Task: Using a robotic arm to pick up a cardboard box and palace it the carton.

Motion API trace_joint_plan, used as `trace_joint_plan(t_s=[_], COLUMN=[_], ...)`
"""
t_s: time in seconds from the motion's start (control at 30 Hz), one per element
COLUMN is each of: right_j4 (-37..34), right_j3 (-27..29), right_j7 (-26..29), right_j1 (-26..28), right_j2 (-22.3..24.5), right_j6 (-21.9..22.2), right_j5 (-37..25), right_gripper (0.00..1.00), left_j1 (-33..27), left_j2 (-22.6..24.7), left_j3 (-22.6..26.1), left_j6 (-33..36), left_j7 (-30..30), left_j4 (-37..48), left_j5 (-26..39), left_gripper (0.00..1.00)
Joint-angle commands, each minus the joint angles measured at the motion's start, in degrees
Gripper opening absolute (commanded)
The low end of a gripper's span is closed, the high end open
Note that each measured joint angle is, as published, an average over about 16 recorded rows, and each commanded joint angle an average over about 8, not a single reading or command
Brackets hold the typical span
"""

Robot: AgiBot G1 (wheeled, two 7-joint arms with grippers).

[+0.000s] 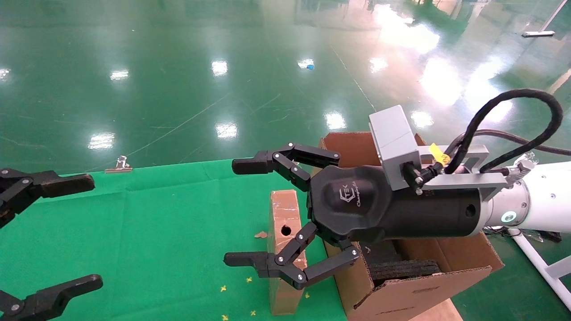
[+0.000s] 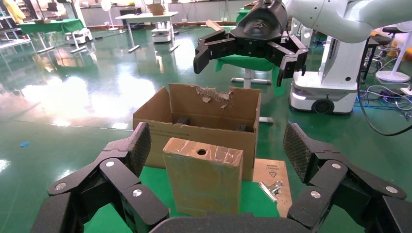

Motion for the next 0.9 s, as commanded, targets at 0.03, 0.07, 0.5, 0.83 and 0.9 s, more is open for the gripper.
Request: trace_joint_plan(t_s=[0.03, 0.07, 0.5, 0.83, 0.9], right_j4=[0.00, 0.00, 0.14, 1.71, 1.67], right_j3=[0.00, 0.00, -0.35, -7.48, -10.16], right_j7=[0.00, 0.00, 0.25, 7.09, 9.76], right_j1=[0.00, 0.00, 0.10, 6.32, 9.22], right_j2=[0.00, 0.00, -0.03, -2.60, -4.30], right_j6=[0.00, 0.00, 0.07, 0.32, -0.11], right_j5=[0.00, 0.00, -0.62, -13.11, -17.71], right_gripper=[1.00, 1.00, 1.00, 1.00, 1.00], left_j1=[0.00, 0.00, -0.01, -0.04, -0.04], left_j2=[0.00, 0.00, 0.00, 0.00, -0.01], left_j3=[0.00, 0.00, 0.01, 0.05, 0.06], left_j6=[0.00, 0.00, 0.00, 0.01, 0.01], left_j7=[0.00, 0.00, 0.01, 0.04, 0.04], left_j4=[0.00, 0.00, 0.01, 0.05, 0.06], left_j5=[0.00, 0.00, 0.00, -0.02, -0.03], left_gripper=[1.00, 1.00, 1.00, 1.00, 1.00])
